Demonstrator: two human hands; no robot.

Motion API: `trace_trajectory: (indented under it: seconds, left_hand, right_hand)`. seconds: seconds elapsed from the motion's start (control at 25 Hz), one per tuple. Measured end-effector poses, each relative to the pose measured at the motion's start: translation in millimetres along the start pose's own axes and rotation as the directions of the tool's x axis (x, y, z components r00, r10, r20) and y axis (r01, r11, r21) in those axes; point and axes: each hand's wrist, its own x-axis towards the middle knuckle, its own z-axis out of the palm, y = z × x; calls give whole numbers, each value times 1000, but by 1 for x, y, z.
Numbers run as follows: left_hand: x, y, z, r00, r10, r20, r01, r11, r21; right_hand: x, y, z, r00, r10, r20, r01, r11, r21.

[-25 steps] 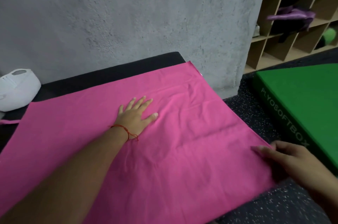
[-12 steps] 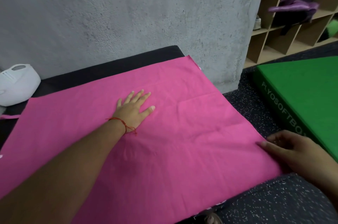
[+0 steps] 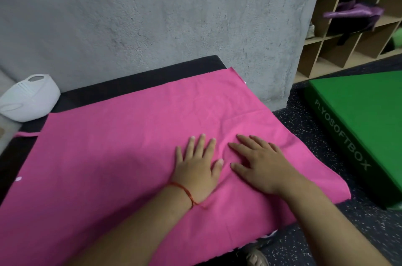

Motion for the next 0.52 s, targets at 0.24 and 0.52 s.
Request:
trace_trajectory:
  seconds: [0.24,0.52]
  left_hand:
    - [-88,-49,7,994,77,-78,-75,997,25]
    - [-194,-180,13,967,-225,-122,226,974,-9]
  right_hand:
    - [-12,-15,14,997,76,15,-75,996,-57]
    - [-57,-94,33,996,86,8,-84,987,-139]
